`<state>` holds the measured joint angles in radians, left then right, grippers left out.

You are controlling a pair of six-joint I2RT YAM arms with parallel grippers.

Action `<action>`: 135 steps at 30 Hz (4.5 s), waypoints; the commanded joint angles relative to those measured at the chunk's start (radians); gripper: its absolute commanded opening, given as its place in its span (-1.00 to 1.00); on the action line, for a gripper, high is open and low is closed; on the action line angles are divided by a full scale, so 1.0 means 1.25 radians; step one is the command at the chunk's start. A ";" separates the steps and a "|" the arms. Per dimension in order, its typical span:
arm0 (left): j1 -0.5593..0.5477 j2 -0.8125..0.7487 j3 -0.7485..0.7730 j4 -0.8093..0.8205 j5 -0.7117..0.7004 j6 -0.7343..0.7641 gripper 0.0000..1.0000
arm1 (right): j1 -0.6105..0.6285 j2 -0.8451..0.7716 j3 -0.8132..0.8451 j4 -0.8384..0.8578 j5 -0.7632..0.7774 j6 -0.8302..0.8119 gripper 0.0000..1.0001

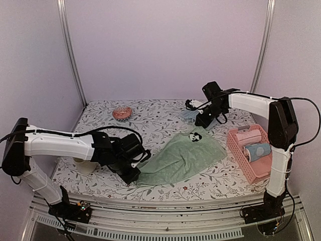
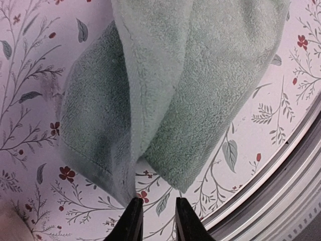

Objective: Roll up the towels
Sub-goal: Pick up the towel from the center of the board, then flatten out the towel at the center of the board, then smooth out the towel at the center of the board.

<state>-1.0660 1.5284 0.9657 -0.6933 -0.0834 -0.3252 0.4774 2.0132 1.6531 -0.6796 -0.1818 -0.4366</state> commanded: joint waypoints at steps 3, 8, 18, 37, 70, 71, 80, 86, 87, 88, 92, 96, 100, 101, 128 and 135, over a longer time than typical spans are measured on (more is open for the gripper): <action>-0.025 0.019 0.042 -0.091 -0.114 -0.017 -0.51 | 0.000 -0.021 -0.012 -0.003 -0.006 0.004 -0.95; -0.029 0.036 0.048 -0.116 -0.107 -0.021 -0.45 | 0.000 -0.020 -0.009 -0.001 -0.008 0.004 -0.95; -0.035 0.070 0.056 -0.138 -0.177 -0.048 -0.44 | 0.000 -0.017 -0.010 -0.002 -0.010 0.004 -0.95; -0.016 0.052 0.027 -0.053 -0.147 -0.029 -1.00 | 0.000 -0.010 -0.012 -0.006 -0.008 0.005 -0.95; 0.309 -0.261 0.199 0.056 -0.270 0.179 -1.00 | -0.177 -0.396 -0.094 0.028 -0.239 0.019 -0.96; 0.296 -0.278 0.176 0.053 -0.257 0.167 -1.00 | -0.178 -0.430 -0.149 0.032 -0.261 0.016 -0.96; 0.051 -0.434 0.097 0.047 -0.251 0.153 -1.00 | -0.177 -0.809 -0.435 -0.004 -0.524 -0.134 -0.95; 0.145 -0.337 0.080 0.088 -0.266 0.148 -1.00 | -0.176 -0.652 -0.442 0.069 -0.391 -0.088 -0.96; 0.179 -0.303 0.083 0.089 -0.246 0.145 -1.00 | -0.176 -0.602 -0.430 0.082 -0.356 -0.071 -0.96; 0.208 -0.262 0.084 0.093 -0.225 0.145 -1.00 | -0.177 -0.541 -0.412 0.087 -0.338 -0.062 -0.96; 0.316 -0.093 0.095 0.120 -0.176 0.139 -1.00 | -0.177 -0.295 -0.286 0.119 -0.267 -0.014 -0.95; 0.393 0.096 0.192 0.107 -0.221 0.132 -0.76 | -0.175 -0.073 -0.061 0.090 -0.171 0.061 -0.78; 0.413 0.168 0.301 0.052 -0.242 0.120 -0.41 | -0.175 -0.015 0.062 0.036 -0.150 0.083 -0.34; 0.412 0.159 0.304 0.052 -0.233 0.117 -0.33 | -0.176 -0.026 0.058 0.039 -0.143 0.084 -0.24; 0.201 -0.006 -0.034 -0.093 0.229 -0.062 -1.00 | -0.021 -0.330 -0.493 -0.048 -0.059 -0.101 -0.42; 0.168 0.019 -0.097 -0.106 0.192 -0.163 -1.00 | -0.020 -0.318 -0.544 -0.006 -0.034 -0.094 -0.42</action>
<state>-0.8349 1.5360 0.8886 -0.7982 0.1673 -0.4351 0.4522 1.6310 1.0065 -0.7307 -0.2623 -0.5564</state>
